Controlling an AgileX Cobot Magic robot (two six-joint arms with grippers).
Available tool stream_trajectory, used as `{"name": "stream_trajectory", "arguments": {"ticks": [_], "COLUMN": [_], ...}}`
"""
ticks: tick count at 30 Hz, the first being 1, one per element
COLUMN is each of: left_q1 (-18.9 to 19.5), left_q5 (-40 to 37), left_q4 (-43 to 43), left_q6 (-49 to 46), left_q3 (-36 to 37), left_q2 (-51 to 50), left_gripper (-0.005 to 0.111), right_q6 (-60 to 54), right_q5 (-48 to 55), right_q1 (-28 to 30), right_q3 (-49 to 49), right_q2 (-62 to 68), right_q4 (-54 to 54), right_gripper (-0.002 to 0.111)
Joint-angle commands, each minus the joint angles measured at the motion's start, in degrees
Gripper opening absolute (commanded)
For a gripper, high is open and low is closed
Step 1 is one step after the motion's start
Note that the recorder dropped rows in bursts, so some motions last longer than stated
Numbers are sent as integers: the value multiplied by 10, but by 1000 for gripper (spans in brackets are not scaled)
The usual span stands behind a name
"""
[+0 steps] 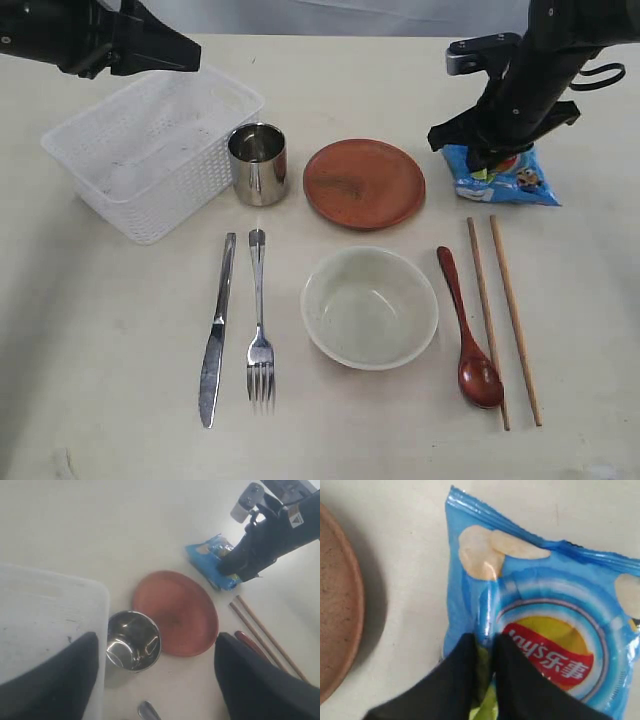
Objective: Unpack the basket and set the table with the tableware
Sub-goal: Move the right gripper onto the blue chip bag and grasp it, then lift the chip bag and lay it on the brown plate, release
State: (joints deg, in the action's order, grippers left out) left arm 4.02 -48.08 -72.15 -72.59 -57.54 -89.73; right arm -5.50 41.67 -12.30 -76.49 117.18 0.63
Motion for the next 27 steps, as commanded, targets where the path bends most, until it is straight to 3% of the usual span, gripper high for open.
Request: {"name": "stream_trajectory", "arguments": {"ticks": [1,12,27], "left_q1": [-4,-4,-4], "left_q5": [-4,-4,-4], "left_q4": [-7,-7,-5], "left_q6": [-2,-4,-4], "left_q3": [2,2,2], "left_q2": [4,4,4], "left_gripper": [62,62,62], "right_q6": [4,4,-8], "right_q5": [13,56,-5], "right_q1": [1,-14,-182], "right_q3": [-2,-20,-20], "right_q2": [2,-58,-89], "right_q4": [-2,-10,-6], "right_gripper": [0,0,0]}}
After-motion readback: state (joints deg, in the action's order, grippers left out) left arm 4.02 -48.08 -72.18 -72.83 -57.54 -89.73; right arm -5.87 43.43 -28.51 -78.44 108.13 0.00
